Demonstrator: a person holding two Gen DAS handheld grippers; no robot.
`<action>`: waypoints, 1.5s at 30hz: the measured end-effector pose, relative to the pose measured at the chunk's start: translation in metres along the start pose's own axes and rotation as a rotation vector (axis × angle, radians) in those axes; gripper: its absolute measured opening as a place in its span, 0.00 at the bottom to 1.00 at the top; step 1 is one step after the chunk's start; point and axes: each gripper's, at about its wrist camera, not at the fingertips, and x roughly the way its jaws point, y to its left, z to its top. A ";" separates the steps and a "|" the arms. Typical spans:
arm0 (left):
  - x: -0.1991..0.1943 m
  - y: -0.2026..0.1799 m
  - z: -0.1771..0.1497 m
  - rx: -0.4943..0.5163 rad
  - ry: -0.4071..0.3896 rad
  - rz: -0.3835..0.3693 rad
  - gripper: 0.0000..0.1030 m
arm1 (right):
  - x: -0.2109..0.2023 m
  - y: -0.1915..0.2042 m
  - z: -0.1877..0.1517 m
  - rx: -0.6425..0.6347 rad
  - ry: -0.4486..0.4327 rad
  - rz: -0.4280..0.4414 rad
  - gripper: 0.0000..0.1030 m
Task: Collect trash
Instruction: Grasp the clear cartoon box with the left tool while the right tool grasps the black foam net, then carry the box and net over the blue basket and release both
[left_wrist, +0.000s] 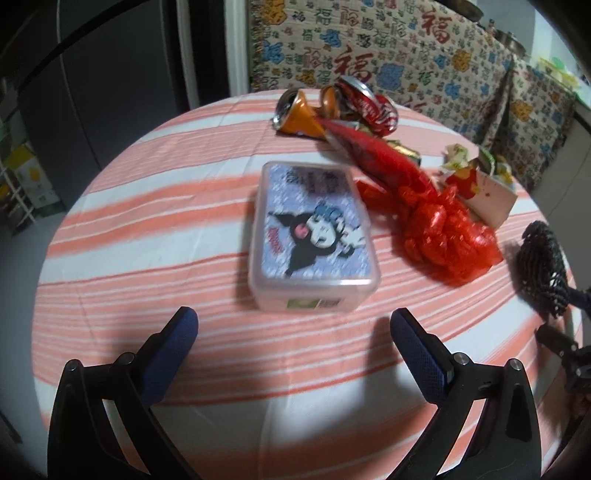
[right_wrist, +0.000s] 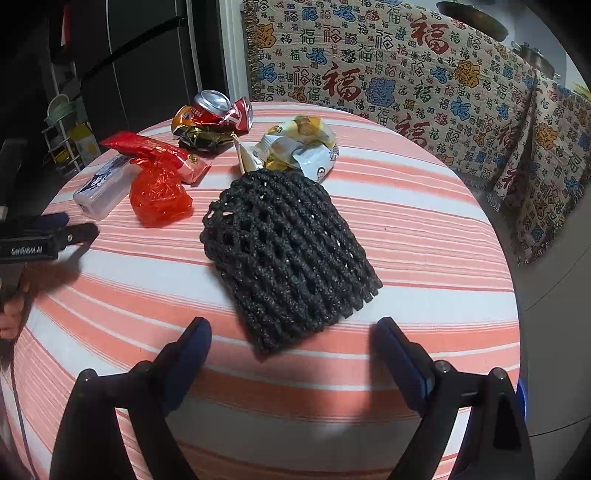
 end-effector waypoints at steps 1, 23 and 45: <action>0.002 -0.001 0.003 0.008 -0.004 -0.019 1.00 | 0.000 -0.001 0.000 -0.011 0.005 0.009 0.90; -0.001 0.013 0.032 0.032 -0.054 -0.115 0.61 | 0.002 0.007 0.047 -0.095 0.106 0.092 0.28; -0.035 0.011 -0.011 0.068 -0.049 -0.121 0.61 | -0.039 0.020 0.016 0.022 0.087 0.146 0.12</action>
